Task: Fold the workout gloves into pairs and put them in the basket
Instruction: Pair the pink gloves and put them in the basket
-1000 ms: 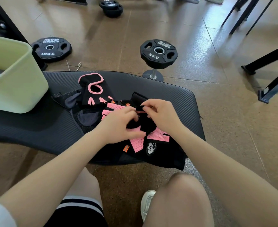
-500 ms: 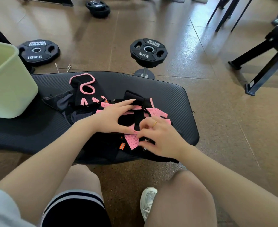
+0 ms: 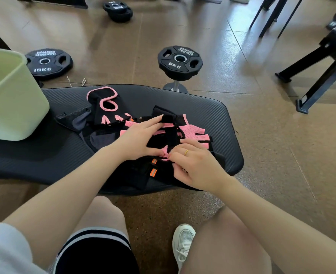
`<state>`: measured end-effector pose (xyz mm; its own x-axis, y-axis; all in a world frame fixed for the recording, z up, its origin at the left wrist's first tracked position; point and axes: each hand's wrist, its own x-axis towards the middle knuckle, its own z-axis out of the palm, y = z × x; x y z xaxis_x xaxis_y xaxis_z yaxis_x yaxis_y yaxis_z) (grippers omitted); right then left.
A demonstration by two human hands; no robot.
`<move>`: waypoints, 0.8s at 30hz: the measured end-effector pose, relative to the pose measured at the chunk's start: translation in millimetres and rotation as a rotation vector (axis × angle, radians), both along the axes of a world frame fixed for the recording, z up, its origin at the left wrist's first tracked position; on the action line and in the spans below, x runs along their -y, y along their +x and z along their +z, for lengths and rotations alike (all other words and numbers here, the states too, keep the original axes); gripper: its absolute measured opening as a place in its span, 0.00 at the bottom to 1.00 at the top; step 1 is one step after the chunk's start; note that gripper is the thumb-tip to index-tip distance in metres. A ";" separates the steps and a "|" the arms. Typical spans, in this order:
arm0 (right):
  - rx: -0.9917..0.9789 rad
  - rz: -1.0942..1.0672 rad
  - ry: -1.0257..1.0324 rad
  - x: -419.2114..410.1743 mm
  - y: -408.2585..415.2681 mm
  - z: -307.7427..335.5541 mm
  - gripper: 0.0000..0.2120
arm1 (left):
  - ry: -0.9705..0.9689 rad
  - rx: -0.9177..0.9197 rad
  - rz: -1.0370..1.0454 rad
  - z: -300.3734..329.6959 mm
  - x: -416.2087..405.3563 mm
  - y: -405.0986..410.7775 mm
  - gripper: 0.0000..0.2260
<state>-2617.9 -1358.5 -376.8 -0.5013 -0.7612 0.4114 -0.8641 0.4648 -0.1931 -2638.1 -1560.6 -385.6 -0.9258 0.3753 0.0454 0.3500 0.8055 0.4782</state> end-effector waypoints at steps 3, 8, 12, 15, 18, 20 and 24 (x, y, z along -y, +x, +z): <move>0.258 -0.213 0.001 11.1 -5.1 12.1 0.13 | 0.023 0.002 0.023 -2.2 -2.2 -1.1 0.34; 0.340 -0.479 0.070 29.1 -36.6 5.5 0.11 | 0.416 0.213 0.069 2.3 4.2 4.7 0.22; 0.425 -0.551 0.006 34.7 -34.3 -4.0 0.09 | 0.494 0.157 0.182 0.2 2.1 6.1 0.16; 0.420 -0.634 -0.111 35.3 -31.0 -4.2 0.17 | 0.502 0.154 0.187 -3.3 -1.7 5.3 0.21; 0.434 -0.623 -0.226 31.9 -37.2 0.3 0.36 | 0.429 0.127 0.210 -5.6 -5.8 7.0 0.26; 0.408 -0.526 -0.174 31.9 -43.8 4.2 0.42 | 0.353 0.064 0.241 -9.1 -8.4 9.2 0.27; 0.200 -0.322 -0.197 32.6 -52.3 6.9 0.09 | 0.359 0.040 0.271 -12.8 -9.2 8.6 0.34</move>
